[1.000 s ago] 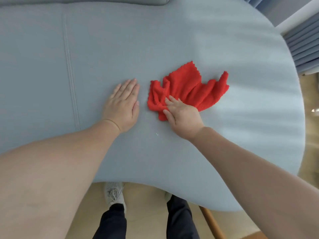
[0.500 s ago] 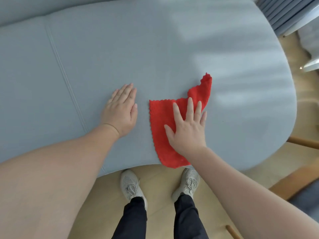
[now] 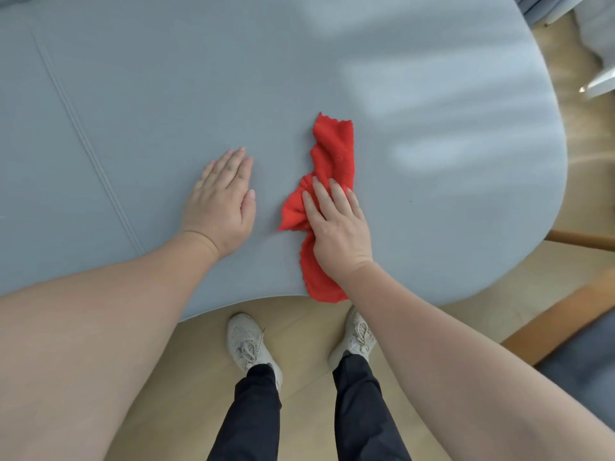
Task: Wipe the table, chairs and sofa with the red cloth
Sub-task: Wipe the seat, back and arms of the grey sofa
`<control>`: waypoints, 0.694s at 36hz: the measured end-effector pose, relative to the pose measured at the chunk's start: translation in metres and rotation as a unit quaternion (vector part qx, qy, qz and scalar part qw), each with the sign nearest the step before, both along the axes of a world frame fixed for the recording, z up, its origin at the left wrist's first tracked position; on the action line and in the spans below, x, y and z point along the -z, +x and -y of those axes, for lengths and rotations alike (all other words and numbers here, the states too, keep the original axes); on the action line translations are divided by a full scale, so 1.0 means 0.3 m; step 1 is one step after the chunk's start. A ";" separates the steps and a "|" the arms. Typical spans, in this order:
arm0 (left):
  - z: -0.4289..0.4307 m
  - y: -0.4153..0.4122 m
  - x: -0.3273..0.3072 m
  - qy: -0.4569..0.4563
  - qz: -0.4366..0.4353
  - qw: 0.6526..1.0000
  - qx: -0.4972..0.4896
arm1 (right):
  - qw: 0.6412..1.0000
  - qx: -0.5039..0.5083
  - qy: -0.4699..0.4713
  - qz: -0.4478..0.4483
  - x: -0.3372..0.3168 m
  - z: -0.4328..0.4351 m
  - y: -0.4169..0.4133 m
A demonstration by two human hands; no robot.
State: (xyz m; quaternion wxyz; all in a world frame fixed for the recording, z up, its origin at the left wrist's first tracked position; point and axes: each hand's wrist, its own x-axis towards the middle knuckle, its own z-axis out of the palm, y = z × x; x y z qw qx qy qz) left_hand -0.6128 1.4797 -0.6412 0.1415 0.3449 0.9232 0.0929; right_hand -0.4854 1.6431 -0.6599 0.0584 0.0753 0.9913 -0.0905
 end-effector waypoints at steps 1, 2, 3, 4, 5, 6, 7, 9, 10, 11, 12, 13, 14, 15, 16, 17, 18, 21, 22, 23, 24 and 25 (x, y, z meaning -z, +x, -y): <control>-0.010 0.007 -0.003 0.001 0.002 1.000 -0.003 | 1.000 -0.016 0.002 0.002 -0.003 -0.029 0.014; -0.021 0.014 -0.007 0.003 0.004 1.000 -0.005 | 1.000 -0.029 0.003 0.007 -0.005 -0.058 0.031; -0.032 0.021 -0.009 0.004 0.005 1.000 -0.005 | 0.999 -0.037 0.004 0.016 -0.008 -0.088 0.048; -0.042 0.028 -0.012 0.005 0.005 1.000 -0.004 | 0.999 -0.043 0.005 0.024 -0.012 -0.117 0.066; -0.052 0.033 -0.014 0.005 0.003 1.000 -0.002 | 0.998 -0.046 0.008 0.030 -0.016 -0.145 0.084; -0.062 0.040 -0.016 0.006 0.001 1.000 0.001 | 0.998 -0.047 0.010 0.031 -0.019 -0.173 0.102; -0.071 0.046 -0.019 0.008 0.000 1.000 0.004 | 0.998 -0.044 0.012 0.032 -0.022 -0.200 0.119; -0.086 0.059 -0.023 0.011 -0.001 1.000 0.010 | 0.999 -0.034 0.016 0.030 -0.022 -0.252 0.155; -0.092 0.066 -0.024 0.011 0.000 1.000 0.014 | 0.999 -0.028 0.017 0.028 -0.020 -0.275 0.171; -0.096 0.074 -0.024 0.009 -0.001 1.000 0.019 | 0.999 -0.021 0.018 0.025 -0.017 -0.296 0.187; -0.100 0.081 -0.024 0.008 -0.001 1.000 0.024 | 1.000 -0.011 0.018 0.020 -0.012 -0.314 0.200; -0.104 0.088 -0.023 0.005 -0.001 1.000 0.030 | 1.000 0.001 0.019 0.014 -0.009 -0.330 0.211; -0.106 0.094 -0.022 0.003 -0.001 0.999 0.035 | 1.000 0.011 0.020 0.007 -0.004 -0.344 0.220; -0.107 0.101 -0.021 0.000 -0.003 0.999 0.040 | 1.000 0.020 0.020 -0.002 0.002 -0.357 0.229; -0.109 0.108 -0.019 -0.005 -0.004 0.999 0.045 | 0.999 0.029 0.020 -0.013 0.008 -0.371 0.239; -0.108 0.114 -0.017 -0.011 -0.006 0.999 0.049 | 0.999 0.039 0.021 -0.023 0.014 -0.387 0.250; -0.107 0.119 -0.014 -0.015 -0.007 0.998 0.053 | 0.998 0.052 0.022 -0.031 0.020 -0.404 0.263; -0.105 0.129 -0.008 -0.018 -0.010 0.999 0.050 | 0.994 0.098 0.026 -0.042 0.030 -0.464 0.306; -0.102 0.129 -0.007 -0.017 -0.010 0.999 0.044 | 0.992 0.119 0.027 -0.043 0.029 -0.483 0.320; -0.099 0.129 -0.007 -0.015 -0.010 0.999 0.037 | 0.989 0.140 0.027 -0.044 0.026 -0.500 0.332; -0.093 0.129 -0.007 -0.013 -0.011 0.999 0.032 | 0.985 0.161 0.026 -0.047 0.025 -0.519 0.344; -0.086 0.128 -0.007 -0.010 -0.012 0.999 0.029 | 0.982 0.180 0.025 -0.050 0.023 -0.537 0.357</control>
